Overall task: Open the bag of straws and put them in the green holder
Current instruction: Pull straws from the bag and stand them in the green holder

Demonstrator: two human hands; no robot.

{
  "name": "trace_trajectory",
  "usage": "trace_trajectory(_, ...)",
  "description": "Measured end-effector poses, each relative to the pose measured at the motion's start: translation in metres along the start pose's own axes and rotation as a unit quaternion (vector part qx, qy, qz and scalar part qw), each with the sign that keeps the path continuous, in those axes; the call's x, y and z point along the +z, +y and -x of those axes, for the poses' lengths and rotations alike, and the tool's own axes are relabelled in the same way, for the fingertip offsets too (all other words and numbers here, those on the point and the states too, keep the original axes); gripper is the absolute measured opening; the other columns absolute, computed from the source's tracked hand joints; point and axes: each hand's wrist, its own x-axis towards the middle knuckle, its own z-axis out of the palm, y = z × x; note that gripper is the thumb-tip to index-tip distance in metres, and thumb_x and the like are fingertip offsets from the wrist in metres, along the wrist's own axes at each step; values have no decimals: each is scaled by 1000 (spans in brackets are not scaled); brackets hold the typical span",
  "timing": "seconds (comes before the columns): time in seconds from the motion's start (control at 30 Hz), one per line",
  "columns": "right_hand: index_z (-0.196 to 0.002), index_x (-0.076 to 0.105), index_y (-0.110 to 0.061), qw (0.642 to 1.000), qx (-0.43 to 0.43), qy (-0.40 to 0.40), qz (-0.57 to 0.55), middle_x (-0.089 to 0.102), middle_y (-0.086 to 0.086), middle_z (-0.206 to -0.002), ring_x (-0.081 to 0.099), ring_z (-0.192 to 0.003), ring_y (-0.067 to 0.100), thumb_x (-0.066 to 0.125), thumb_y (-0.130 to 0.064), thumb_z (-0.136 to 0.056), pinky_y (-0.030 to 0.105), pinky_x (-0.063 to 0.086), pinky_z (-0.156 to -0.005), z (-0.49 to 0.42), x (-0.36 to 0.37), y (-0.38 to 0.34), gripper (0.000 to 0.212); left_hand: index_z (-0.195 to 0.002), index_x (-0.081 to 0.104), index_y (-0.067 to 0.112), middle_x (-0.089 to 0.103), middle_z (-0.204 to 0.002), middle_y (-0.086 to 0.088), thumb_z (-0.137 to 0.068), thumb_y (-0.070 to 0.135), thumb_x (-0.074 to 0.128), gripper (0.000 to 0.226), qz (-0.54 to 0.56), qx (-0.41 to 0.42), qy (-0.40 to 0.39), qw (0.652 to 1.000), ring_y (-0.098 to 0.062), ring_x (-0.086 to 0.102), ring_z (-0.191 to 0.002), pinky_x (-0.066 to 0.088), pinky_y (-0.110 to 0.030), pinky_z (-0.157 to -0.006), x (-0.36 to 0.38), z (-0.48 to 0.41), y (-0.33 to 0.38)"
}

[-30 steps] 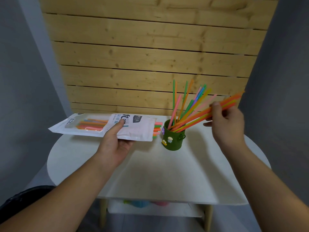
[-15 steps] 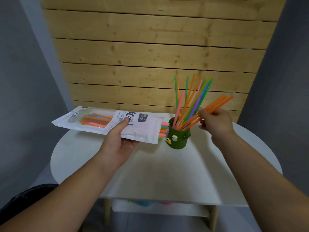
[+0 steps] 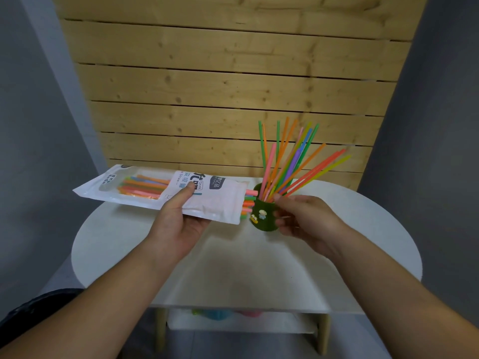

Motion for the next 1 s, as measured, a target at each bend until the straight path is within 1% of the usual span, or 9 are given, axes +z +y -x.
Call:
trace_trajectory(0.1,-93,69,-7,994,-31,-55,-94,64,10,-81,60,-64,17,65,-23,-94,24,55,-57,4,17,-3,16,-114,67,13,78,-109,-9,-95,13,63,19,-8,0,-9,1000,-22,77,-90,64,-38,-71,2,3,-1)
trace_trajectory(0.2,-93,71,-9,992,-29,-77,-100,68,7,-75,63,-59,13,66,-20,-94,24,57,-58,5,27,-3,12,-116,67,13,77,-110,-9,-95,13,63,21,-13,1,-17,1000,-22,76,-91,64,-39,-74,5,4,-3)
trace_trajectory(0.33,-92,72,-8,994,-8,-59,-95,71,10,-79,65,-57,15,69,-12,-90,26,58,-57,2,31,-3,5,-121,66,13,78,-108,-8,-96,14,62,25,-28,3,-26,999,-21,76,-92,63,-39,-79,4,5,-2)
trace_trajectory(0.43,-88,72,-5,993,-8,-55,-108,72,10,-74,67,-57,15,69,-5,-89,24,58,-57,0,31,-4,4,-122,66,13,78,-108,-8,-96,13,62,27,-31,4,-28,999,-21,76,-92,63,-38,-78,3,4,-1)
trace_trajectory(0.53,-88,72,-3,992,-6,-42,-120,70,13,-74,65,-61,18,67,-2,-89,23,59,-56,0,29,-5,4,-122,66,13,78,-108,-8,-95,13,63,27,-30,5,-25,999,-21,76,-92,63,-38,-78,2,3,0)
trace_trajectory(0.73,-88,70,-5,994,-40,-2,-102,69,12,-77,62,-62,17,66,-4,-90,24,56,-50,2,15,-10,5,-113,67,12,78,-105,-9,-96,12,61,18,-14,6,-19,1000,-21,77,-89,64,-38,-74,2,4,2)
trace_trajectory(0.87,-88,67,-5,990,-57,20,-128,69,10,-72,65,-59,15,62,-2,-92,24,58,-56,1,11,-11,8,-115,67,11,78,-107,-9,-96,12,62,19,0,2,-12,1000,-22,77,-91,64,-38,-74,1,4,3)
trace_trajectory(0.93,-88,67,-6,988,-51,6,-145,69,8,-69,65,-59,15,64,-6,-93,26,59,-57,2,11,-11,6,-115,66,11,78,-106,-10,-95,11,63,20,3,-1,-7,1000,-22,77,-90,64,-38,-72,1,4,3)
trace_trajectory(1.0,-92,68,-8,990,-53,-19,-130,71,6,-71,66,-61,16,67,-13,-92,26,59,-58,4,13,-10,6,-113,67,11,78,-104,-10,-95,11,63,18,3,-2,-6,1000,-22,77,-88,64,-39,-73,2,5,2)
